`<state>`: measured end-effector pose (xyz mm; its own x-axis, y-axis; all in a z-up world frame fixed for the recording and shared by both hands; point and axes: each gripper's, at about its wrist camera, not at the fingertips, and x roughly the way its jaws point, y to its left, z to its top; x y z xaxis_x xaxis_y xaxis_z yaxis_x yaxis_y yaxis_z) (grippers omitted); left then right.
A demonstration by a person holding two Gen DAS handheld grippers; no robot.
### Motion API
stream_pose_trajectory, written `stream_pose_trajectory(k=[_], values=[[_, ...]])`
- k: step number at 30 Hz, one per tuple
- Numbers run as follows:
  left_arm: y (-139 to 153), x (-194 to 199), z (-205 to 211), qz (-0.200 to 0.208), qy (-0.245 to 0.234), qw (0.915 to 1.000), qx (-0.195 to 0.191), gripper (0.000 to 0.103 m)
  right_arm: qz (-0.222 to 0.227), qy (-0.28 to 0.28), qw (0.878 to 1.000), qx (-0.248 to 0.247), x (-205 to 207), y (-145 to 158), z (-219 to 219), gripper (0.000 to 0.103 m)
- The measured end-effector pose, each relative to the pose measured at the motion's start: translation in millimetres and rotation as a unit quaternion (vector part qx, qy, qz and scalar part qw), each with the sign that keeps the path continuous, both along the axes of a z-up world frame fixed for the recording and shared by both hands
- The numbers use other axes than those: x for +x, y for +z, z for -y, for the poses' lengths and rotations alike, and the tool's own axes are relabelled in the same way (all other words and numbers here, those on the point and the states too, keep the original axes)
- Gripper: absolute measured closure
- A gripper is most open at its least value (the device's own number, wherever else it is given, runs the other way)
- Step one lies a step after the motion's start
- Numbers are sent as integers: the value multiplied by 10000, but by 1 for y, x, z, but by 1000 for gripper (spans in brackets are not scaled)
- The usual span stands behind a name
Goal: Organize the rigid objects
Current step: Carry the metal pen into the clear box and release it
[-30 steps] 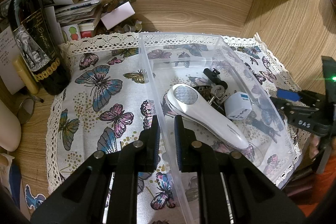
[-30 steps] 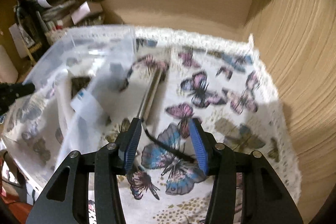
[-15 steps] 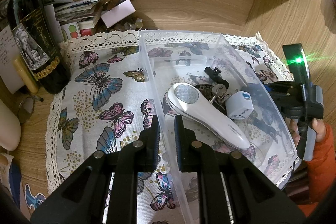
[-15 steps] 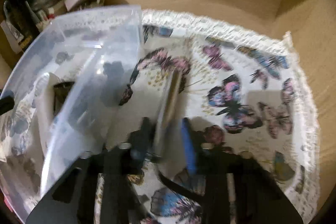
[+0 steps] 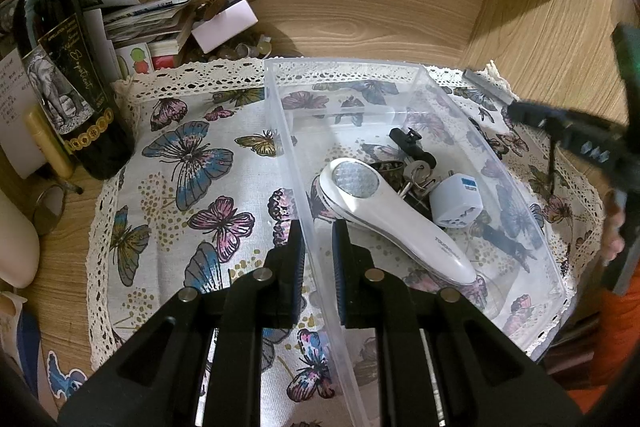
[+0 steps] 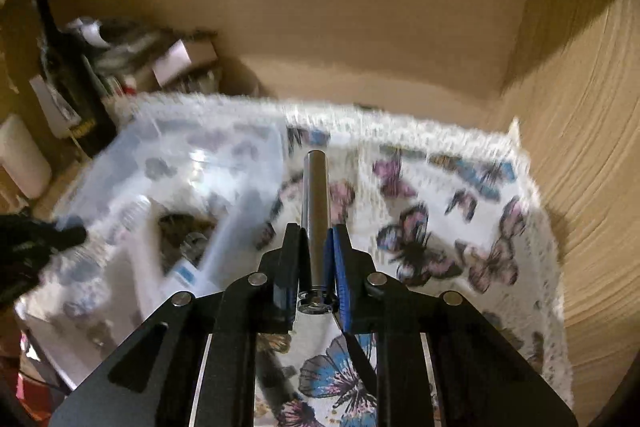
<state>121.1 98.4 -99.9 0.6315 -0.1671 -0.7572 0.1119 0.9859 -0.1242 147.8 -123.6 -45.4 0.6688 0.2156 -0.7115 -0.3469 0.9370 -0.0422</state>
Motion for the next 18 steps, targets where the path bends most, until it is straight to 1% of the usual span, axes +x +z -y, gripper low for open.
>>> stream_pose_trajectory(k=[6, 9, 13, 18], values=[[0, 0, 0, -3, -2, 10000, 9, 91, 505, 328, 9981, 114, -16, 38, -20, 89], [0, 0, 1, -2, 0, 10000, 7, 91, 659, 531, 9963, 130, -25, 46, -34, 89], [0, 0, 1, -3, 0, 10000, 6, 91, 691, 865, 9938, 132, -33, 45, -56, 89], [0, 0, 2, -3, 0, 10000, 7, 91, 502, 1209, 9914, 24, -39, 25, -80, 89]])
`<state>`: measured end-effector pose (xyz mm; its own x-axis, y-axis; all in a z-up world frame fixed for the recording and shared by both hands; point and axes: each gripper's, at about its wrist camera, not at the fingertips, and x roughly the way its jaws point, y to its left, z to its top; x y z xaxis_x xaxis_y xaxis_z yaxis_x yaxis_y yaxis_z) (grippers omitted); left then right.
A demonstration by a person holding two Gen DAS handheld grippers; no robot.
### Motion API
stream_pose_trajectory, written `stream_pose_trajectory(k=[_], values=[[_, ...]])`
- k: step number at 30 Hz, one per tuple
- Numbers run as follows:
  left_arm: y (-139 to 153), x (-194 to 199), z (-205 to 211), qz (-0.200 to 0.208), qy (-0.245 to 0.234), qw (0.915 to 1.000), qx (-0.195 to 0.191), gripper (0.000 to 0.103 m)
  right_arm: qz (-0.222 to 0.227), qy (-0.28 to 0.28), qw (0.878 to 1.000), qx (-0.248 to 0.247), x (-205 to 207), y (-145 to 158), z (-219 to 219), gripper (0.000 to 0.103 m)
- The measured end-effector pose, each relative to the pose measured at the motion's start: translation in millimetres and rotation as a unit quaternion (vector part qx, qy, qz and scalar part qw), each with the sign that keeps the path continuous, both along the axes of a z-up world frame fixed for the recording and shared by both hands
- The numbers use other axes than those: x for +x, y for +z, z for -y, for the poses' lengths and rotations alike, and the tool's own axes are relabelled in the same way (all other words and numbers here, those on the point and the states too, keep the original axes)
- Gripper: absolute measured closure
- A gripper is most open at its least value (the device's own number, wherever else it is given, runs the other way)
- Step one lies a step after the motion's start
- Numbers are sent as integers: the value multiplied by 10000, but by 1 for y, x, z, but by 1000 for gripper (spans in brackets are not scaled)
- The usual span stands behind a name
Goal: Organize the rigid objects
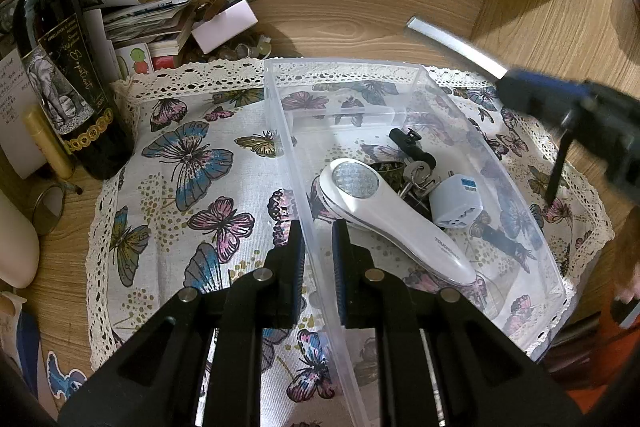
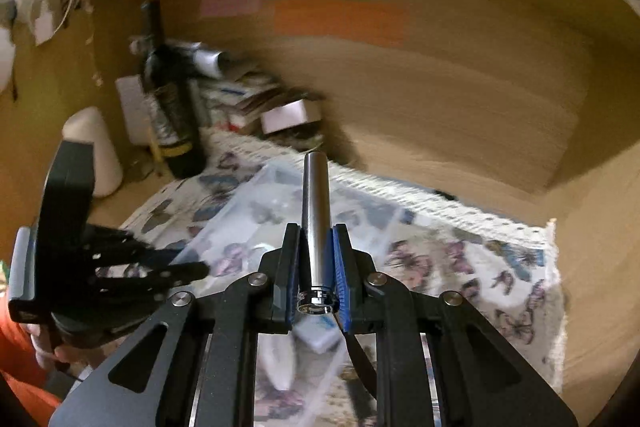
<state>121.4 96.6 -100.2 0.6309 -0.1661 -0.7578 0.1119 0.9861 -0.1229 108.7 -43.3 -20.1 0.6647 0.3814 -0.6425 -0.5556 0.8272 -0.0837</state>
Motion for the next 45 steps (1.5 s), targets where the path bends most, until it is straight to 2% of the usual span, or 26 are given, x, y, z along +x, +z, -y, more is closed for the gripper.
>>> stream_pose_trajectory(k=[9, 20, 26, 31, 40, 45], values=[[0, 1, 1, 2, 1, 10000, 1, 91, -536, 90, 9979, -363, 11, -40, -17, 89], [-1, 1, 1, 3, 2, 10000, 6, 91, -995, -22, 9931, -627, 22, -64, -14, 89], [-1, 1, 1, 3, -1, 10000, 9, 91, -862, -76, 9944, -603, 17, -58, -11, 87], [-1, 1, 1, 2, -2, 10000, 12, 91, -680, -193, 9962, -511, 12, -45, 0, 81], [-1, 1, 1, 5, -2, 10000, 21, 91, -326, -847, 9955, -256, 0, -19, 49, 72], [-1, 2, 2, 11, 5, 10000, 34, 91, -376, -1203, 9915, -334, -5, -21, 77, 69]])
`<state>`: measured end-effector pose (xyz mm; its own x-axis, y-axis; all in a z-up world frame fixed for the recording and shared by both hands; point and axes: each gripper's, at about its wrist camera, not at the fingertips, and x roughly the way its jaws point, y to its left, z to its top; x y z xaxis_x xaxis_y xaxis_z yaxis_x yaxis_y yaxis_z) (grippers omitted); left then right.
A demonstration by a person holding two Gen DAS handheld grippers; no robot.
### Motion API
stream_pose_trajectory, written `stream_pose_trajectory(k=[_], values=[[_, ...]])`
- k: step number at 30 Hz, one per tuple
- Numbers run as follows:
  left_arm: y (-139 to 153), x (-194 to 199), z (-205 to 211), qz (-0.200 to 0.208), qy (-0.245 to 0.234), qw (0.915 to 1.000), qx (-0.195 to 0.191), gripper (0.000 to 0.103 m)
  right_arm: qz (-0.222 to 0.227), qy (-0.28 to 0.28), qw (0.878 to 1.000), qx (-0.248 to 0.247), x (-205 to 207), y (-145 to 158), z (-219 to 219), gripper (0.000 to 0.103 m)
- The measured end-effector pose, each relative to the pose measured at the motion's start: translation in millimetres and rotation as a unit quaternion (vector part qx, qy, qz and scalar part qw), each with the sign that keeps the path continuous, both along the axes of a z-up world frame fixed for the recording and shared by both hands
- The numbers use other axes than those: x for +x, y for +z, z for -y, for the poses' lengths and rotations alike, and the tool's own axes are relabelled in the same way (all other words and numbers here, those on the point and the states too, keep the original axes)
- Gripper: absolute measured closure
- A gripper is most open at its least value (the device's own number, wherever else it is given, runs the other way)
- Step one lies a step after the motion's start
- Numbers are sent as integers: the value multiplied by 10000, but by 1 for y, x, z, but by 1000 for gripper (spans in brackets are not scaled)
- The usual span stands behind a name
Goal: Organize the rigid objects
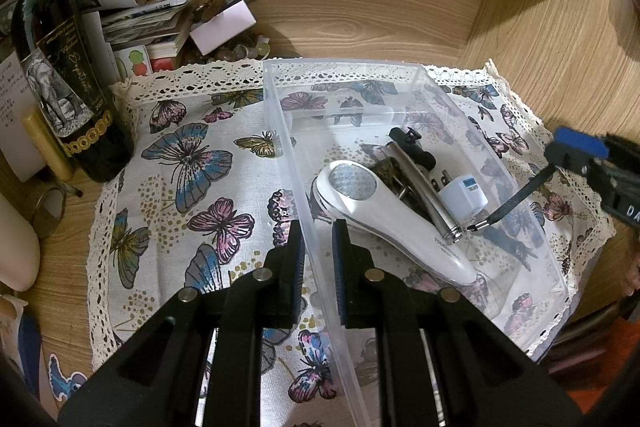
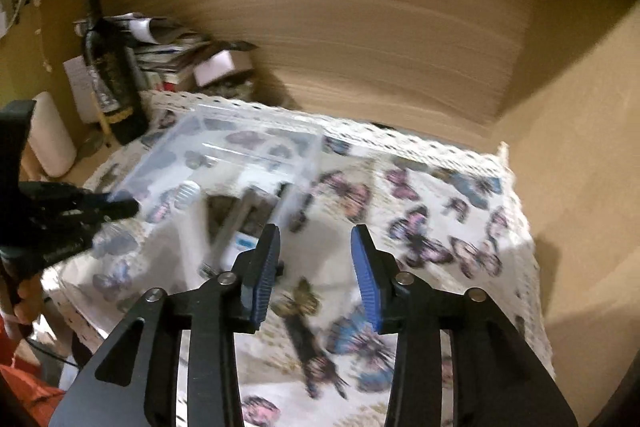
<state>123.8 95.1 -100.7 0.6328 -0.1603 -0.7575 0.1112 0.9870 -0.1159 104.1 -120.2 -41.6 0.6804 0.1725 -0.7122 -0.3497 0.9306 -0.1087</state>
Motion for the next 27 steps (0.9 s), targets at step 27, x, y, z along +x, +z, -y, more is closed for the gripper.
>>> stream_pose_trajectory(k=[27], values=[[0, 0, 2, 0, -12, 10000, 25, 91, -1070, 31, 9942, -106, -8, -84, 9, 89]])
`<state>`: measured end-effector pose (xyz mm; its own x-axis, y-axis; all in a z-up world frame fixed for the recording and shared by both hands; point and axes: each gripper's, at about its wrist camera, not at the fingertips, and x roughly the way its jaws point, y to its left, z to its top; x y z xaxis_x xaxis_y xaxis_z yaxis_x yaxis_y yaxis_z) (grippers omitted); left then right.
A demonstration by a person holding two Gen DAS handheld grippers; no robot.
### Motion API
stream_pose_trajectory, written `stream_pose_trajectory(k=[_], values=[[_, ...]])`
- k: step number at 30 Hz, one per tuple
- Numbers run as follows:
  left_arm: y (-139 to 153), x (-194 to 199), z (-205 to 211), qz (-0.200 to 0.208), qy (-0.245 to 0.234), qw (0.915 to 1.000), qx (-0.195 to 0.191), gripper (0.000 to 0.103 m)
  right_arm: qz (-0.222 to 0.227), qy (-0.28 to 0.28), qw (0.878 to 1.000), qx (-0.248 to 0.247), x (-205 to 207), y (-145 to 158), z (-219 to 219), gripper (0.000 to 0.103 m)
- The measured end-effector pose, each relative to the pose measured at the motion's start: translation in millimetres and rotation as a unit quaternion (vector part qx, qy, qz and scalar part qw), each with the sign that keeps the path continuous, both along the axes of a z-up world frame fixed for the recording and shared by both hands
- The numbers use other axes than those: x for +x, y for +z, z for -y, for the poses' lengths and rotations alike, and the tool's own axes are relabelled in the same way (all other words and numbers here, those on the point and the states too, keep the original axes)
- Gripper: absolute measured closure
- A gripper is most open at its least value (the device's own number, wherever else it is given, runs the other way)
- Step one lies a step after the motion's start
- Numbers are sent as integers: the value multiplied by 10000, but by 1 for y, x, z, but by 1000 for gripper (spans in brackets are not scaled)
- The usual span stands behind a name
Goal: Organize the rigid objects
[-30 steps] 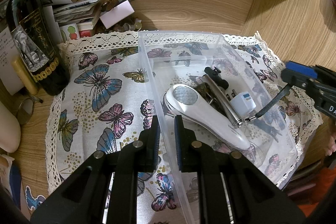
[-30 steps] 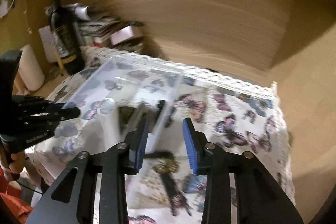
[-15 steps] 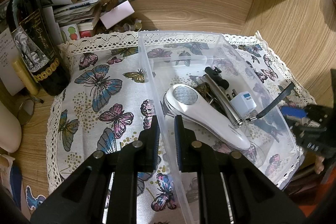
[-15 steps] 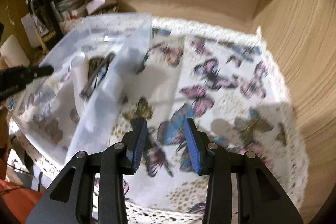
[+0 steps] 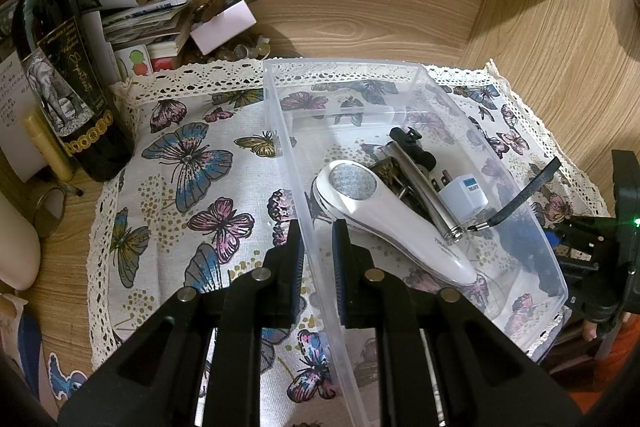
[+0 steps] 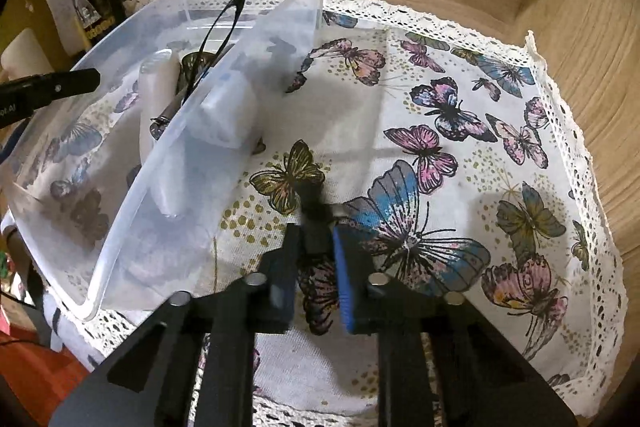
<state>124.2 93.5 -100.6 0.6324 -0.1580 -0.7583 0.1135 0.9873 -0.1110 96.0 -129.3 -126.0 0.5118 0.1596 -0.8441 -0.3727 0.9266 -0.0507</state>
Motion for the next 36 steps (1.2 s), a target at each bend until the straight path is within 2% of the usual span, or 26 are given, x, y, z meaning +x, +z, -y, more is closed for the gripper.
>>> stream_pose_trajectory(k=[6, 13, 23, 28, 36], values=[[0, 0, 0, -3, 4, 10000, -8, 91, 209, -224, 9995, 57, 6, 13, 10, 89], [0, 0, 0, -7, 5, 10000, -6, 91, 790, -351, 9961, 170, 8, 53, 16, 89], [0, 0, 1, -2, 3, 10000, 10, 91, 1503, 26, 9875, 476, 9, 101, -10, 89], [0, 0, 0, -2, 3, 10000, 18, 91, 1490, 394, 9862, 605, 10, 101, -30, 89], [-1, -1, 0, 4, 2, 10000, 26, 91, 1068, 927, 9884, 553, 17, 75, -71, 89]])
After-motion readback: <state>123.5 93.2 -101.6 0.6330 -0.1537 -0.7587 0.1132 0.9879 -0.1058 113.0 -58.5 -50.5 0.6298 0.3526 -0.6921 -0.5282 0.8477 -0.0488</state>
